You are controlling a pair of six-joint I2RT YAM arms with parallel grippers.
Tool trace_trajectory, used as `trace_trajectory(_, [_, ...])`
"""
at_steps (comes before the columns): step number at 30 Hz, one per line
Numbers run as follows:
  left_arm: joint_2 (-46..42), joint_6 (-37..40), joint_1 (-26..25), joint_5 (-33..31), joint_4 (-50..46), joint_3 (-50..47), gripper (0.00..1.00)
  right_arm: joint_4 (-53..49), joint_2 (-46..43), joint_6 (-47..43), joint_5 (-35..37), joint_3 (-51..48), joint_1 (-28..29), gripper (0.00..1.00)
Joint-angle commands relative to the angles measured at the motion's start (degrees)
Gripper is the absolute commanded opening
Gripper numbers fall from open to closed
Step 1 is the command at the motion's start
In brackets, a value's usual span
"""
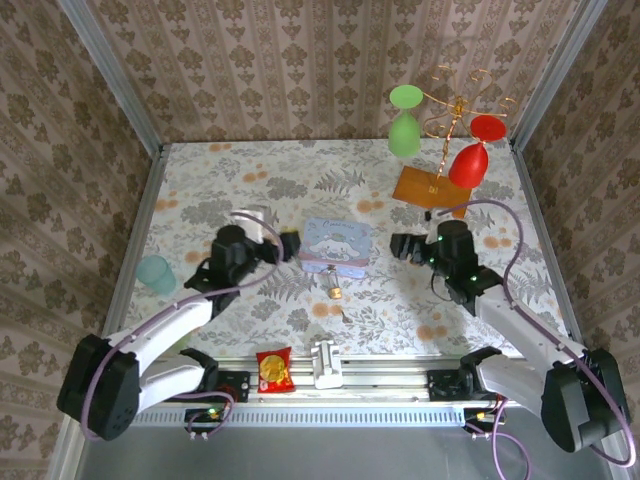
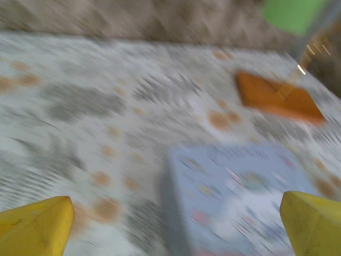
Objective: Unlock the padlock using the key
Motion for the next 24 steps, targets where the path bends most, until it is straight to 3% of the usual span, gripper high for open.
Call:
trace_trajectory(1, [-0.63,-7.28,-6.6,-2.84,-7.61,0.11,1.0,-11.89,-0.39,7.92,0.2,0.37,7.46,0.77])
trace_trajectory(3, [-0.29,-12.51,-9.82,-2.02,-4.13,-2.31,1.0,-14.91,0.05,11.29,3.18,0.34,13.51,0.67])
trace_trajectory(7, [0.58,-17.26,-16.08,-5.28,-4.2,-3.59,1.0,-18.79,2.45,18.34,8.21,1.45,24.26,0.6])
trace_trajectory(12, [3.33,-21.5,-21.17,-6.59,-1.06,-5.21,1.0,-17.09,9.8,25.19,8.76,3.27,32.75,0.52])
trace_trajectory(18, [5.18,-26.58,-23.64,-7.85,4.64,-8.47,0.99,-15.53,18.84,29.18,8.28,6.44,37.16,0.44])
trace_trajectory(24, [2.65,-27.91,-23.94,-9.92,4.24,-10.96,0.99,-13.81,23.43,31.01,7.14,8.57,38.52,0.43])
